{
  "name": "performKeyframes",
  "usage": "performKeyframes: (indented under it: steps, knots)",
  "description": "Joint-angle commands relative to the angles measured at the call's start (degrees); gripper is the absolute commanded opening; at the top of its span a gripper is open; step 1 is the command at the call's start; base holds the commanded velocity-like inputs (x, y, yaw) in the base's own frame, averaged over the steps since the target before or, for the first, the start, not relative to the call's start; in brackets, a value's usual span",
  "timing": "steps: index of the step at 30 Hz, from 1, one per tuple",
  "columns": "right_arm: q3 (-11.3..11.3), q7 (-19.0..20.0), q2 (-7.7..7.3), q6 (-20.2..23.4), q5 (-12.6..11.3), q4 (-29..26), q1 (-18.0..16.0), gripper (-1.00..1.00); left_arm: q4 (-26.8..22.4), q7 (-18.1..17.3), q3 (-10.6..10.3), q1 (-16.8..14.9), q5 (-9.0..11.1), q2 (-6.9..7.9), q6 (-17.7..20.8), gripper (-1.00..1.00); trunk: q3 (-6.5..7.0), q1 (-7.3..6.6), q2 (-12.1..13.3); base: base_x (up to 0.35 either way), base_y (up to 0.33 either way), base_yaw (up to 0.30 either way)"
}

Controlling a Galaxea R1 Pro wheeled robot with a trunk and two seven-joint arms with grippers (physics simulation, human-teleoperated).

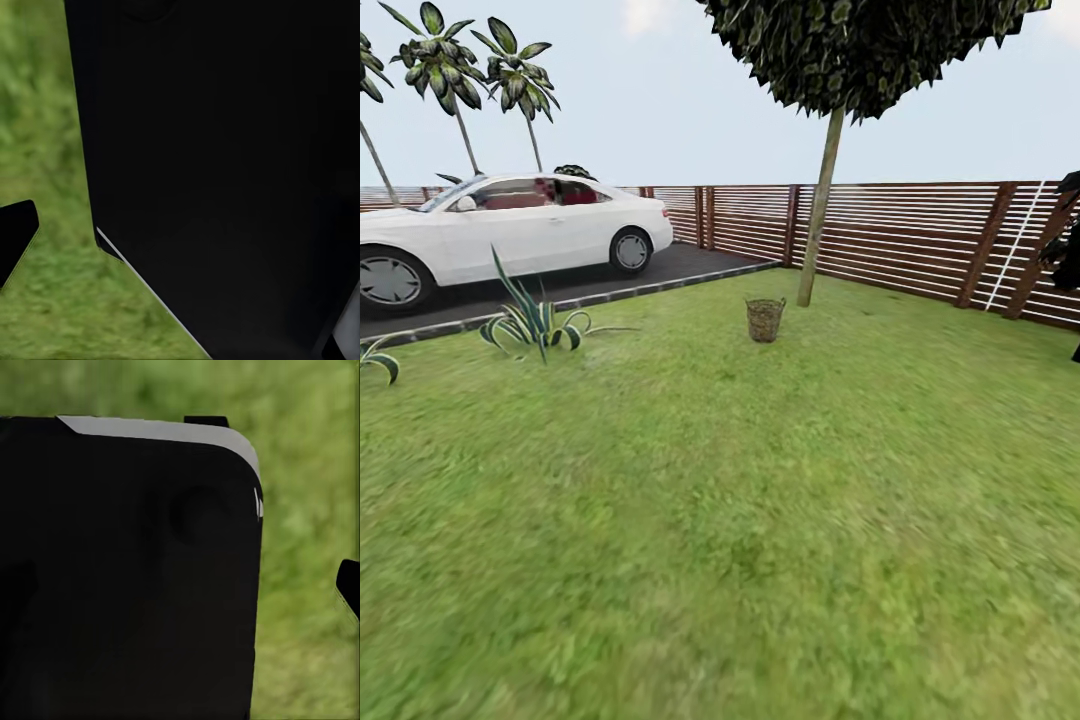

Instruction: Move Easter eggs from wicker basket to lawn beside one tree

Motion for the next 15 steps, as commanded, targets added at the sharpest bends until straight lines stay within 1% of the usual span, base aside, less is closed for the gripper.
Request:
performKeyframes:
  steps: [1,15]
  knots:
    - [0.0,0.0,0.00,-0.2,0.0,0.1,0.0,1.00,-0.1,0.0,0.0,0.0,0.0,0.00,0.0,1.00,-0.04,0.03,0.0,0.340,0.000,0.000]
    - [0.0,0.0,-0.01,-0.1,0.0,0.1,0.0,1.00,-0.1,0.0,0.0,0.0,0.0,0.00,0.0,1.00,-0.04,0.03,0.0,0.340,0.000,0.000]
